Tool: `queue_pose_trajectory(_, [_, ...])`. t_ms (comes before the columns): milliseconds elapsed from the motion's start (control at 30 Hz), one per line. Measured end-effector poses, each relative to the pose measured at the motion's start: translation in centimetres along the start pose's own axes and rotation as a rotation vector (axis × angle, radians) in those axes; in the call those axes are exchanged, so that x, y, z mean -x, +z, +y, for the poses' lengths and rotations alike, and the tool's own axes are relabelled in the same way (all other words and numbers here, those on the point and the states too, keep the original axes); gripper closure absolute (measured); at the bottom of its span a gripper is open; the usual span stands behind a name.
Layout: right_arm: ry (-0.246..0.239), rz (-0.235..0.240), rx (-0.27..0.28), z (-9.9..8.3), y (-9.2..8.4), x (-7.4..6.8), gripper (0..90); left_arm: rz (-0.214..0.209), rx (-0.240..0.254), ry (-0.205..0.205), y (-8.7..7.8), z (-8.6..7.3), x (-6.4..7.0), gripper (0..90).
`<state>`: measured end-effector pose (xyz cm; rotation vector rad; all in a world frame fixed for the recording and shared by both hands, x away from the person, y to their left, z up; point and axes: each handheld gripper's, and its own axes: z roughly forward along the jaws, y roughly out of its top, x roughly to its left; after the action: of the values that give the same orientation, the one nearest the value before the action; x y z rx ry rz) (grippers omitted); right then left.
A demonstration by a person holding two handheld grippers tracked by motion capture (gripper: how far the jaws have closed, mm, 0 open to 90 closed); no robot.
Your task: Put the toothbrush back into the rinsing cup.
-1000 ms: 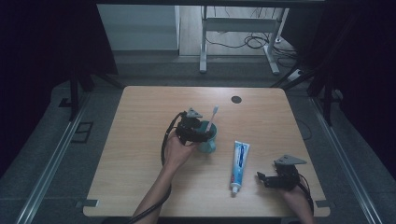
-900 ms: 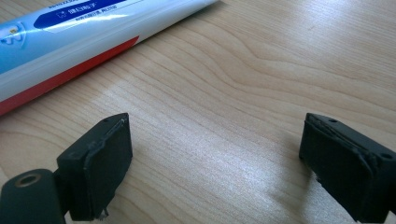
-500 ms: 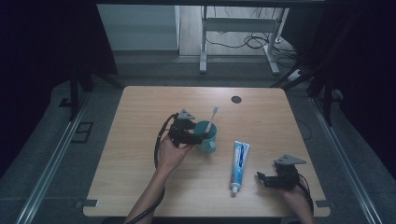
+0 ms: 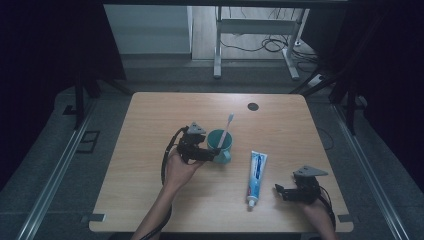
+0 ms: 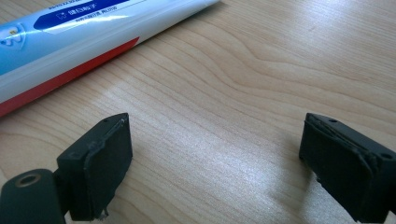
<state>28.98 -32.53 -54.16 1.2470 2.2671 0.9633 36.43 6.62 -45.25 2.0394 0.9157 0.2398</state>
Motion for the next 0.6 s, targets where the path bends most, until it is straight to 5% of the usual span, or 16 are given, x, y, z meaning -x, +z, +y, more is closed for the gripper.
queue_pose_trajectory(233, [-0.001, 0.0, 0.001, 0.0, 0.0, 0.0, 9.3, -0.012, -0.011, 0.011, -0.3, -1.2, 0.5, 19.2])
queue_pose_trajectory(600, [0.002, 0.0, -0.001, 0.0, 0.0, 0.0, 9.3, -0.025, -0.025, -0.033, 0.0, -4.5, 0.6, 14.4])
